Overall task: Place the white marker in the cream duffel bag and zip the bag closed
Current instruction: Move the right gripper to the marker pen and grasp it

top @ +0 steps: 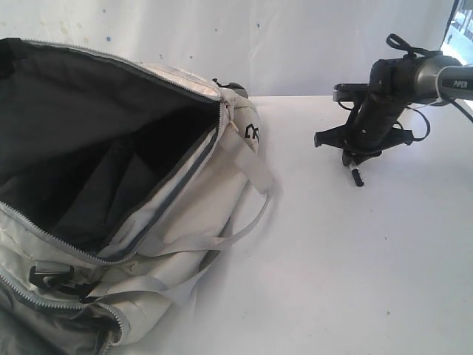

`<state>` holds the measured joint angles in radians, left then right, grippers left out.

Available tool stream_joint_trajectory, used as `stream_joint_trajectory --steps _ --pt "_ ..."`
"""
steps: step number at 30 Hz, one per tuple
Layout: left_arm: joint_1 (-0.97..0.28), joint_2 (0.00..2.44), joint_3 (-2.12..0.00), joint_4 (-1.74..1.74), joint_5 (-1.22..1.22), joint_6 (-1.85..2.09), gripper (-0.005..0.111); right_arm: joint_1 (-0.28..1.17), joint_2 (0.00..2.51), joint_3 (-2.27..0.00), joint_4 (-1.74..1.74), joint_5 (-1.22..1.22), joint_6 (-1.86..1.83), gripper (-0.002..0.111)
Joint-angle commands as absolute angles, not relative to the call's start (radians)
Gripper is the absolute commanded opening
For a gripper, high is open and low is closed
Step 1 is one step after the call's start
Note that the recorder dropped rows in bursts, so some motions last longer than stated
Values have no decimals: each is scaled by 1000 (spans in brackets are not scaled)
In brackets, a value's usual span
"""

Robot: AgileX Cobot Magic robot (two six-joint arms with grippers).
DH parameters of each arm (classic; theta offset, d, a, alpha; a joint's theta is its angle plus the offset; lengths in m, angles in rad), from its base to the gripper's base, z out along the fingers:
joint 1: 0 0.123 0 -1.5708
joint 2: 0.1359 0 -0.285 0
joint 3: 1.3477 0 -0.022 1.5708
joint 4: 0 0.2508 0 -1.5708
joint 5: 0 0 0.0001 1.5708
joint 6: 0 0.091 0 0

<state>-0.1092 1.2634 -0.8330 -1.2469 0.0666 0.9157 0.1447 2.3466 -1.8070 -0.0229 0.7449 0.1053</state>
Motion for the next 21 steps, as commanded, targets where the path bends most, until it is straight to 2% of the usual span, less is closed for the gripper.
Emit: stream_joint_trajectory --steps 1,10,14,21 --pt "-102 1256 -839 -1256 55 915 0 139 2340 -1807 -23 806 108 0" --pt "-102 1256 -839 -1256 55 915 0 139 2216 -1807 38 882 58 0" --pt "-102 1256 -839 -1256 55 917 0 139 2144 -1807 285 988 -77 0" --pt "-102 1256 -839 -1256 55 919 0 248 2018 -1789 356 1104 -93 0"
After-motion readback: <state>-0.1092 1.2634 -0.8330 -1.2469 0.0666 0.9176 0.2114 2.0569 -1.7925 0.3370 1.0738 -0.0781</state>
